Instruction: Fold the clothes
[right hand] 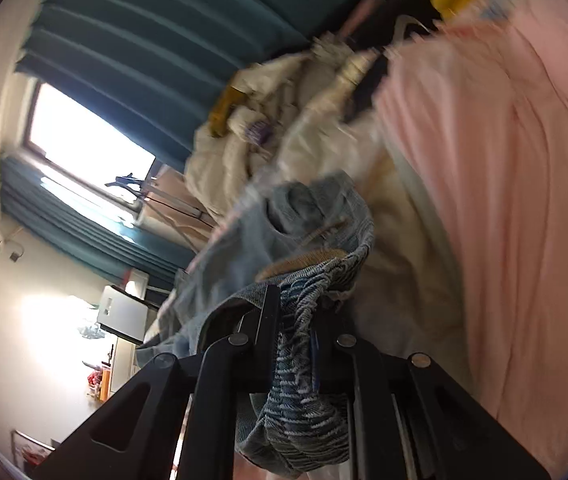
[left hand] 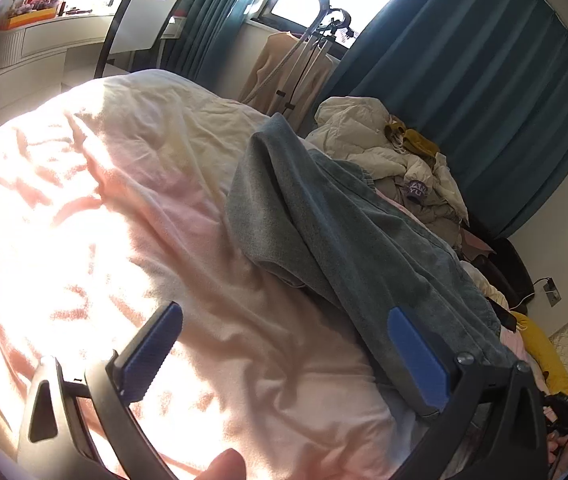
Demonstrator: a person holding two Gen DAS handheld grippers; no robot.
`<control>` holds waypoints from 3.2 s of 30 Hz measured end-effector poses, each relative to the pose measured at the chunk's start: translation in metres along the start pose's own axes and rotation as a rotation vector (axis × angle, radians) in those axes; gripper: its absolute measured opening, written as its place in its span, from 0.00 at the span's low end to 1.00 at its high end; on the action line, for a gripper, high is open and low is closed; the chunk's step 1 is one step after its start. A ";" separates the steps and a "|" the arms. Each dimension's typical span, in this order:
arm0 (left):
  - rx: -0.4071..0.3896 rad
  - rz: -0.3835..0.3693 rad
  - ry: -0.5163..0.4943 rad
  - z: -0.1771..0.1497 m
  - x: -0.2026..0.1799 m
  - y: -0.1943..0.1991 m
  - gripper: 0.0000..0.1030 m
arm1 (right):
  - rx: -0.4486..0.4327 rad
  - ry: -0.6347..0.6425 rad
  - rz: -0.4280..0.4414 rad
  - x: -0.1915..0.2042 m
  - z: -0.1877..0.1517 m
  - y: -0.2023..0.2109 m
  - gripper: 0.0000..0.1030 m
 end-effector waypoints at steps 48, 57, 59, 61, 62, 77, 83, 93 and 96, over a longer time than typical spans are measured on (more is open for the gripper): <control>0.039 0.251 -0.212 0.094 -0.041 -0.103 0.01 | -0.072 0.562 -0.447 0.049 -0.036 -0.121 0.40; -0.069 0.082 -0.287 0.037 -0.096 0.025 0.01 | -0.056 0.520 -0.351 0.065 -0.049 -0.089 0.40; -0.070 0.058 -0.326 0.013 -0.104 0.048 0.01 | -0.053 0.538 -0.331 0.073 -0.057 -0.080 0.40; -0.063 0.043 -0.352 -0.014 -0.107 0.064 0.01 | -0.040 0.559 -0.308 0.079 -0.067 -0.075 0.40; -0.048 0.037 -0.361 -0.029 -0.108 0.068 0.01 | -0.029 0.568 -0.292 0.082 -0.072 -0.074 0.40; 0.061 0.137 -0.410 -0.090 -0.075 0.048 0.08 | 0.141 0.634 -0.363 0.067 -0.116 -0.099 0.40; -0.054 0.120 -0.456 -0.070 -0.099 0.086 0.54 | 0.119 0.563 -0.322 0.066 -0.109 -0.088 0.40; 0.011 0.082 -0.516 -0.010 -0.175 0.021 0.58 | 0.060 0.596 -0.269 0.086 -0.099 -0.083 0.40; 0.063 0.093 -0.511 0.013 -0.196 -0.025 0.58 | 0.051 0.610 -0.280 0.084 -0.096 -0.087 0.40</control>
Point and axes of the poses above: each gripper's, at about its wrist camera, not at the fingertips, and y roughly against the way its jaws point, x to its left, z to its top, the point moved 10 cm from there along -y, roughly the way its jaws point, and after that the axes turned 5 degrees about x, right-handed, at the moved point
